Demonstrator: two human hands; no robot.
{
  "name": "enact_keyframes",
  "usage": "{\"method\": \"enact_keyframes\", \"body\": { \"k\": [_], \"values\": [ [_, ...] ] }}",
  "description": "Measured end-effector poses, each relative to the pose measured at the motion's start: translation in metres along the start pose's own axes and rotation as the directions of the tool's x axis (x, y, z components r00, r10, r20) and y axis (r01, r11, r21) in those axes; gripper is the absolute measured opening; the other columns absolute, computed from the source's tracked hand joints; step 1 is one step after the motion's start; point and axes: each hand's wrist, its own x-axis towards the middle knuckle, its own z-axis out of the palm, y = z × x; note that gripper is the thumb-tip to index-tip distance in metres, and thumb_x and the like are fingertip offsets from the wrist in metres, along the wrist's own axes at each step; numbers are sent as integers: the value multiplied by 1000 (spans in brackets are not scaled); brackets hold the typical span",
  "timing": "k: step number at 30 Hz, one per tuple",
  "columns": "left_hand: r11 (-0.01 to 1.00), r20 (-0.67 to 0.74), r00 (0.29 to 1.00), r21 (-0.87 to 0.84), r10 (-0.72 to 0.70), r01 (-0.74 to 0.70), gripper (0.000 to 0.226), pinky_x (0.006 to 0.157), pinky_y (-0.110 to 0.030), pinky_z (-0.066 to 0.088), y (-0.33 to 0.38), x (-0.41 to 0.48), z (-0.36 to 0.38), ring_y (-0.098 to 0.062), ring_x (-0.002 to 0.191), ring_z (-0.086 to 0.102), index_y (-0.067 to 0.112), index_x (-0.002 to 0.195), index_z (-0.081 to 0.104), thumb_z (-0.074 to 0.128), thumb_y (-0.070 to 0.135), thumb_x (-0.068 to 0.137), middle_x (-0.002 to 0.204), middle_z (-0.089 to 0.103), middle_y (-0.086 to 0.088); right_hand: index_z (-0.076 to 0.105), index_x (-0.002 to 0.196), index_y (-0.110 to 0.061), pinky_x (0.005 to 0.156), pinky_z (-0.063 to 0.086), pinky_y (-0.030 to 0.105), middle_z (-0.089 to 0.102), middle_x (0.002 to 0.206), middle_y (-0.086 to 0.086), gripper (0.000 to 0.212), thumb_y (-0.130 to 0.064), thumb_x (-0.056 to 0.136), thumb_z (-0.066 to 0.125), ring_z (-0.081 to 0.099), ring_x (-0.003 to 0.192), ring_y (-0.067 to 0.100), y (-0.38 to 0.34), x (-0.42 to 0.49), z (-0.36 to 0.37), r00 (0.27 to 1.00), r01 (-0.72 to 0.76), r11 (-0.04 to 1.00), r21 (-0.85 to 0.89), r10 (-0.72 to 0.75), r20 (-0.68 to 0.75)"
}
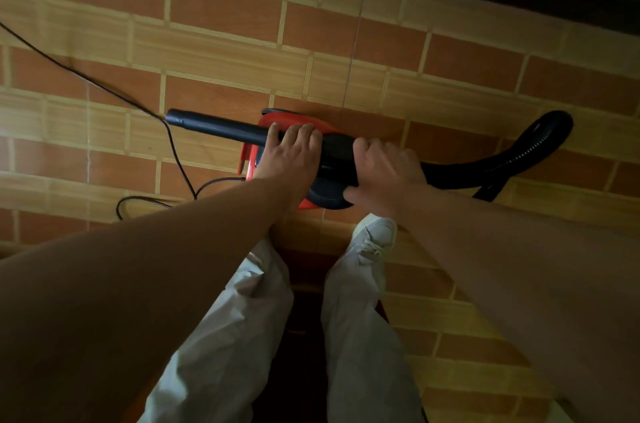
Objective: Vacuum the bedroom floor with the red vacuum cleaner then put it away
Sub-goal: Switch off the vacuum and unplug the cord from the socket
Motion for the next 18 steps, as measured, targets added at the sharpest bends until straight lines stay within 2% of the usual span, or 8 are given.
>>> {"method": "enact_keyframes", "body": {
  "k": [5,9,12,14,18],
  "values": [
    [1000,-49,999,3,-1,2,66,121,-59,22,-17,15,-8,-32,136,42,8,145,29,63,24,90,142,45,-12,45,110,-16,68,43,36,57,97,3,52,-44,77,73,53,77,23,-2,14,-24,1000,-9,999,43,10,-15],
    [999,-107,994,-25,-30,28,60,120,-59,25,-33,26,-16,-32,132,46,9,142,31,60,25,92,137,49,-11,44,112,-18,69,37,37,54,97,3,52,-46,80,74,48,77,23,-4,30,-44,1000,-2,1000,-7,2,-29],
    [998,-131,990,-30,-52,48,62,121,-58,23,-42,35,-22,-32,134,44,8,143,30,61,26,93,138,48,-12,44,121,-17,73,34,38,51,101,4,57,-47,84,74,47,83,25,-7,44,-55,1000,-1,999,-39,0,-32],
    [998,-139,988,-31,-65,61,65,121,-58,22,-47,41,-24,-33,136,42,7,145,28,62,26,93,141,46,-12,44,124,-16,76,34,39,55,107,6,60,-47,83,74,55,92,28,-9,53,-60,999,-1,998,-64,-2,-44],
    [996,-152,985,-38,-80,75,68,122,-60,21,-54,52,-25,-34,140,40,7,145,27,64,28,92,143,45,-14,46,123,-17,79,33,41,57,109,7,57,-48,83,72,59,101,29,-9,65,-65,999,-6,994,-110,0,-55]
  ]
}}
